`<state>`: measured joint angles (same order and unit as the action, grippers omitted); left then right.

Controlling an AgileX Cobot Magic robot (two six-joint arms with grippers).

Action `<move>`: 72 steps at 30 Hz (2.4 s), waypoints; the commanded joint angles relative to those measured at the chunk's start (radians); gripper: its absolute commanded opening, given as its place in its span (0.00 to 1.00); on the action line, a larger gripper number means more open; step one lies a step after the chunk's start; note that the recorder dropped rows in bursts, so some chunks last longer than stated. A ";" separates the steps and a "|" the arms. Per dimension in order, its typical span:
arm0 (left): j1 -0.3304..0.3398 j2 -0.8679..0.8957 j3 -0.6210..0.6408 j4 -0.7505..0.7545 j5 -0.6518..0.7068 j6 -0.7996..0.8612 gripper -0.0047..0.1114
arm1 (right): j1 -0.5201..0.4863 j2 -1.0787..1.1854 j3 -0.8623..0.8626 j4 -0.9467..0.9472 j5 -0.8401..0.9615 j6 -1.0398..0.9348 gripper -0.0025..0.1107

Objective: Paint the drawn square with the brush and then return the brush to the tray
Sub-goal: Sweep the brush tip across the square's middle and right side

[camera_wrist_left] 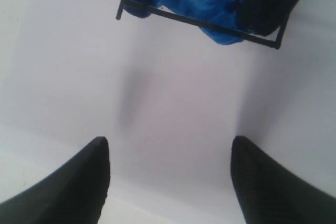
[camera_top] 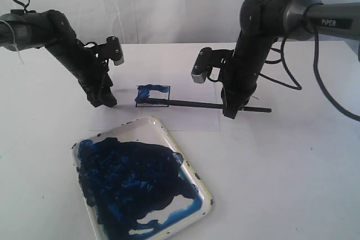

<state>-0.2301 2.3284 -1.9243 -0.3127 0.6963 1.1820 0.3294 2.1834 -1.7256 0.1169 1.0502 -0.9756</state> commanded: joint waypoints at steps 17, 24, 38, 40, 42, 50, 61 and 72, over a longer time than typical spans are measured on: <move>-0.002 0.026 0.009 0.015 0.018 0.002 0.64 | 0.000 0.022 -0.006 -0.059 0.006 0.021 0.02; -0.002 0.026 0.009 0.015 0.018 0.002 0.64 | 0.000 0.022 -0.006 -0.117 0.025 0.067 0.02; -0.002 0.026 0.009 0.015 0.014 0.002 0.64 | -0.002 -0.003 -0.006 -0.210 0.082 0.107 0.02; -0.002 0.026 0.009 0.015 0.014 0.002 0.64 | -0.002 -0.010 -0.006 -0.210 0.084 0.112 0.02; -0.002 0.026 0.009 0.015 0.014 0.002 0.64 | -0.002 -0.017 -0.006 -0.220 0.085 0.118 0.02; -0.002 0.026 0.009 0.015 0.014 0.002 0.64 | -0.002 -0.029 -0.006 -0.280 0.115 0.151 0.02; -0.002 0.026 0.009 0.015 0.014 0.002 0.64 | -0.002 -0.039 -0.006 -0.273 0.080 0.147 0.02; -0.002 0.026 0.009 0.015 0.014 0.002 0.64 | -0.002 -0.080 -0.006 -0.222 0.041 0.124 0.02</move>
<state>-0.2301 2.3284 -1.9243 -0.3127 0.6963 1.1820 0.3294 2.1125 -1.7256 -0.1126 1.0874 -0.8397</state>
